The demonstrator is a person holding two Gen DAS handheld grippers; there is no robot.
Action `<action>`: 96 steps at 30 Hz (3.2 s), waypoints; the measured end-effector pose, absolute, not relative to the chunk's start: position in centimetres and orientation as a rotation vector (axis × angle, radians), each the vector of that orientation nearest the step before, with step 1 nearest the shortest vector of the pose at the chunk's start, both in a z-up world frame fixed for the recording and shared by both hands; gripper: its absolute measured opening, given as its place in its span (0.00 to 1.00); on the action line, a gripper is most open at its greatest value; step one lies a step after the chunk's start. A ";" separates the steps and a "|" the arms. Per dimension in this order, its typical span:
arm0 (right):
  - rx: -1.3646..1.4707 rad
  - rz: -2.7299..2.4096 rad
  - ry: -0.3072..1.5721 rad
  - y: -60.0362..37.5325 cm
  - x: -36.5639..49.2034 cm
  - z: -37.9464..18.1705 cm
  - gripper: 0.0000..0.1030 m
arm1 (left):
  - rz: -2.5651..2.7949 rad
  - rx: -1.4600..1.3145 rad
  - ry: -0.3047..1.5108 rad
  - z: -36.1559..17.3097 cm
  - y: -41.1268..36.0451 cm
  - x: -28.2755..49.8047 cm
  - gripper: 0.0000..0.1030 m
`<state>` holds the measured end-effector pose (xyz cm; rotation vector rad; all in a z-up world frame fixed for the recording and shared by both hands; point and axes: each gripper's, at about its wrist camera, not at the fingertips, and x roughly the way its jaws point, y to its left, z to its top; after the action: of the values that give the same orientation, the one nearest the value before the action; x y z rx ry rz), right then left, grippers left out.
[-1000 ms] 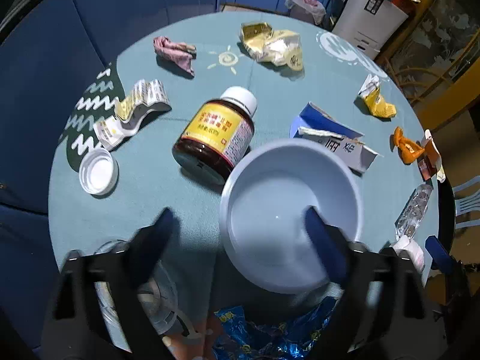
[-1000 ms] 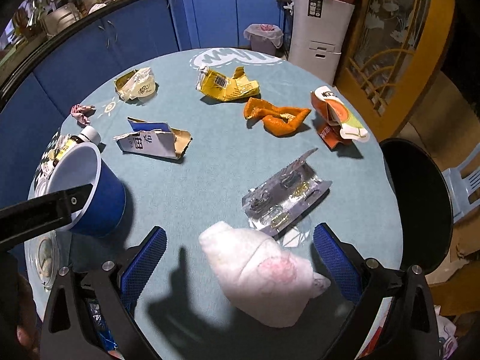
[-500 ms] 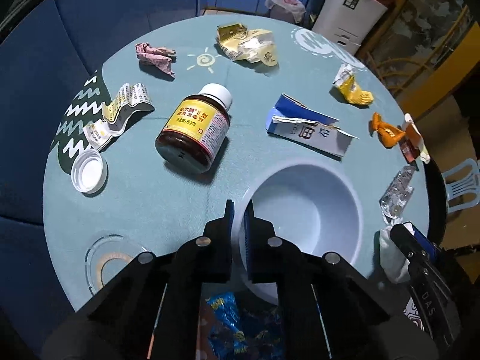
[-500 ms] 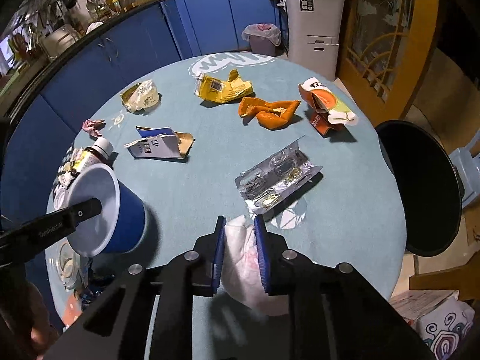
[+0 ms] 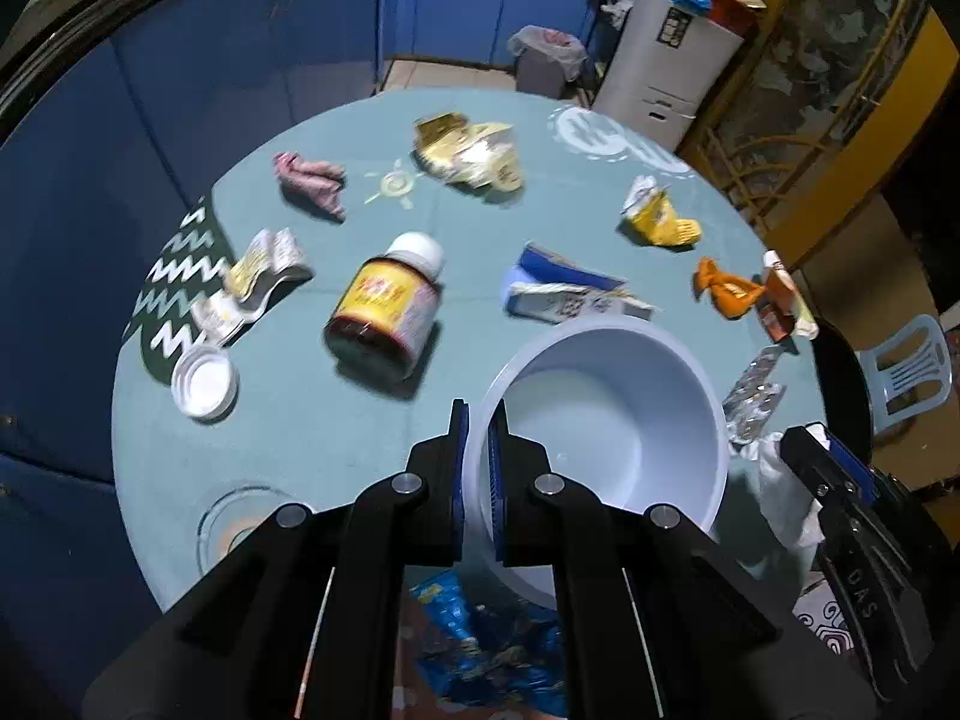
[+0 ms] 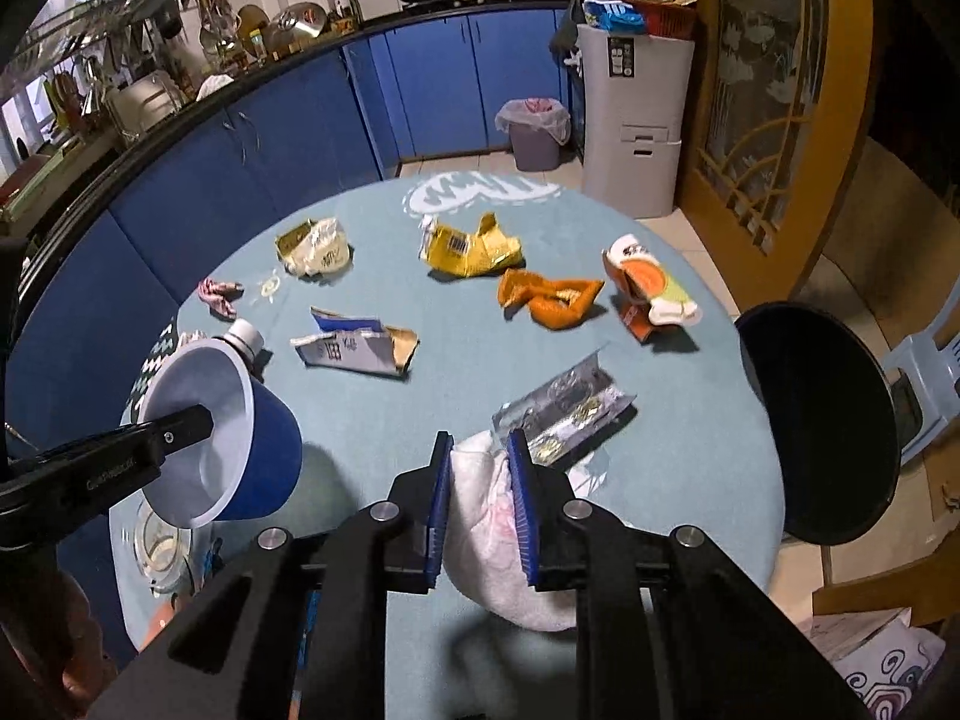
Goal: Collect trash
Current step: 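Grasp the white plastic bag with the right tool while the left tool grasps the blue-white bowl, then carry the bag with the right tool while the left tool carries the bowl to the black bin, then open the right tool to drop the bag while the left tool drops the bowl into the bin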
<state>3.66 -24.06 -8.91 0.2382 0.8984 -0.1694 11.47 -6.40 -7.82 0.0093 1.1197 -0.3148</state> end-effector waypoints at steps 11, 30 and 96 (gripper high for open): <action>0.245 -0.195 0.816 -27.3 5.6 -7.5 0.18 | -0.343 0.061 1.051 -6.5 -13.2 13.9 0.07; 0.229 -0.467 0.754 -41.0 5.9 -8.9 0.18 | -0.460 0.174 0.948 -6.7 -31.4 15.9 0.07; 0.340 -0.593 0.755 -49.9 -0.5 -12.0 0.21 | -0.555 0.126 0.838 -5.4 -39.6 11.6 0.97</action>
<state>-0.55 -49.90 -12.00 0.3401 0.7552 -0.5931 11.60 -39.57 -5.44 0.1260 0.8381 -0.5549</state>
